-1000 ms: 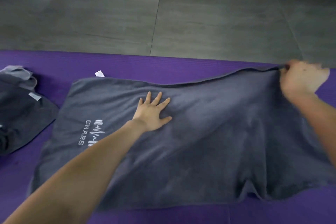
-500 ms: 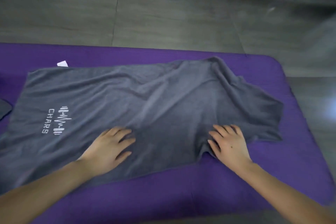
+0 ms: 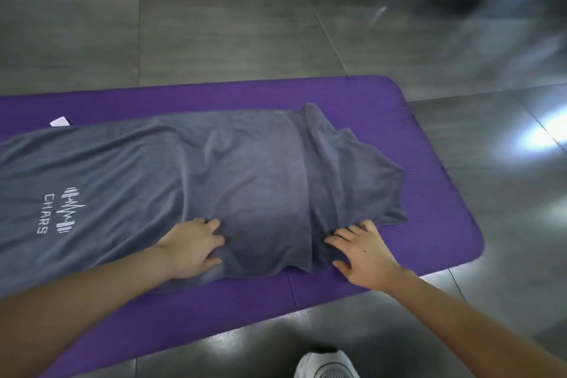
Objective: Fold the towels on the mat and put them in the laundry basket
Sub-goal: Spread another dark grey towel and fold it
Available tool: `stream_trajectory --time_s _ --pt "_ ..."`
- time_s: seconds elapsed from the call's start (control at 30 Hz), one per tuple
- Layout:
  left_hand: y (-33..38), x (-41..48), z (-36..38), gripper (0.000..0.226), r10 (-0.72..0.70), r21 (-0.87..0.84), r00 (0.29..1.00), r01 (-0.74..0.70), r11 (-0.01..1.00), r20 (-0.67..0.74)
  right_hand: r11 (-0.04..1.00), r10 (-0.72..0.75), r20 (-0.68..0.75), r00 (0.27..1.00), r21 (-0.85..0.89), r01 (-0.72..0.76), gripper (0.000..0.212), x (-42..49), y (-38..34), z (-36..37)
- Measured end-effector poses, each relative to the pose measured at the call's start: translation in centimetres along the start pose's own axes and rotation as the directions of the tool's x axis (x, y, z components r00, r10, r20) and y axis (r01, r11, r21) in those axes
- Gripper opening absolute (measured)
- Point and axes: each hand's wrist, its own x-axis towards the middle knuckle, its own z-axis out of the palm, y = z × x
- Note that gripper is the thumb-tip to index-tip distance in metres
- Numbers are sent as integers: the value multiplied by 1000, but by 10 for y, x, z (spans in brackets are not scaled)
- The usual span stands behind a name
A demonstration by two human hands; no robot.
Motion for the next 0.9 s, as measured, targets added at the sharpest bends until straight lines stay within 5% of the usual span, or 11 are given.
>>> stream_trajectory --time_s 0.13,0.4,0.47,0.6,0.77,0.9 --pt "-1 -13 7 39 141 104 972 -123 987 -187 996 32 -109 994 -79 -41 45 -16 13 6" --pt "21 -24 29 24 82 -53 950 -102 993 -300 992 -57 -142 988 -119 40 18 -15 35 14" --pt "20 -27 26 9 30 -208 953 -96 973 -302 988 -83 -134 987 -138 65 17 -13 39 14" --pt "2 -29 0 8 -259 -598 964 172 783 -63 982 -122 -106 987 -160 104 23 -13 44 17" --pt "-28 -35 -36 6 -359 -889 905 344 301 228 986 -121 -171 978 -137 98 3 -14 43 25" --pt "-39 -50 -70 7 -217 -814 910 414 407 355 960 195 -307 932 255 -117 28 -14 35 -14"
